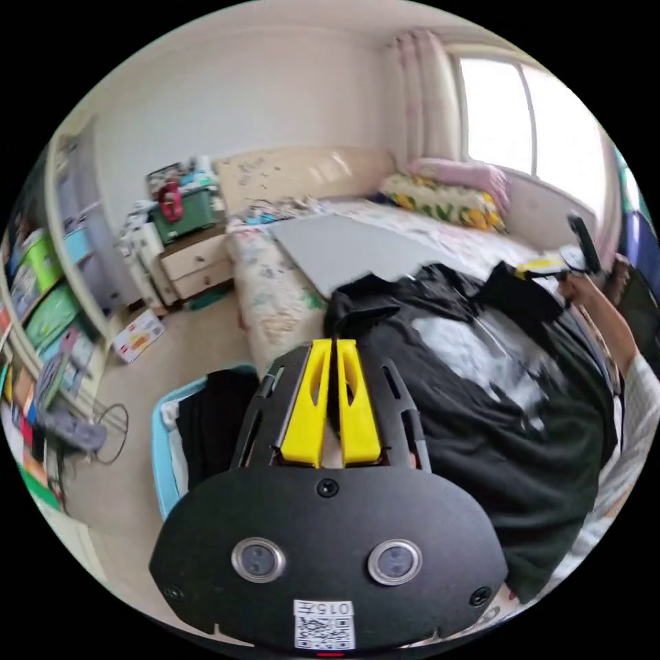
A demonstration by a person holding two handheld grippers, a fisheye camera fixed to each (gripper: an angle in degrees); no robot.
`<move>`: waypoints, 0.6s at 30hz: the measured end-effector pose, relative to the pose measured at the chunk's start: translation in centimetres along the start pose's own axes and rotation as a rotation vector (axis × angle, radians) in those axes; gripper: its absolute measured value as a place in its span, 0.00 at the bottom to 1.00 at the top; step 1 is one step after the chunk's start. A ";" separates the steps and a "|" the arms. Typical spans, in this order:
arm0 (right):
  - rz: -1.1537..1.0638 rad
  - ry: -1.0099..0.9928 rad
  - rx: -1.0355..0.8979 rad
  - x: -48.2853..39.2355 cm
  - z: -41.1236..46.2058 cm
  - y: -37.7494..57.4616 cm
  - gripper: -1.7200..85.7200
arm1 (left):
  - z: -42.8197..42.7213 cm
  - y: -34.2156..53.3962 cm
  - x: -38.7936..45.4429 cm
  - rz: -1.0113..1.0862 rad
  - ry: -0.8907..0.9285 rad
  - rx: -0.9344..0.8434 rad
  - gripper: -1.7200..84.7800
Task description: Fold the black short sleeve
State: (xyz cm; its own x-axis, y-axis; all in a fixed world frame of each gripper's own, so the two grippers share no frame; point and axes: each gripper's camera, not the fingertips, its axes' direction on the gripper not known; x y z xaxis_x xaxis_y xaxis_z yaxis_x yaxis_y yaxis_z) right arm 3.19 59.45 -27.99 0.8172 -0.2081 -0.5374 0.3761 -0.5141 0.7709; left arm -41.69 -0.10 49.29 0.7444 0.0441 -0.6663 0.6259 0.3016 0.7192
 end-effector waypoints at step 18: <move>-0.038 -0.421 0.159 -5.1 -16.4 27.7 0.14 | -38.0 30.5 9.7 -0.084 0.329 0.187 0.12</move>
State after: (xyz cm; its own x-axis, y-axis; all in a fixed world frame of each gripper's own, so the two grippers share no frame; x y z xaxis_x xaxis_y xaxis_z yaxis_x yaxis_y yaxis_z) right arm 16.58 59.90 1.74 0.5431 -0.4902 -0.6817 0.3035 -0.6423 0.7038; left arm -24.17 45.73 57.27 0.5935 0.3387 -0.7301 0.7358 0.1393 0.6627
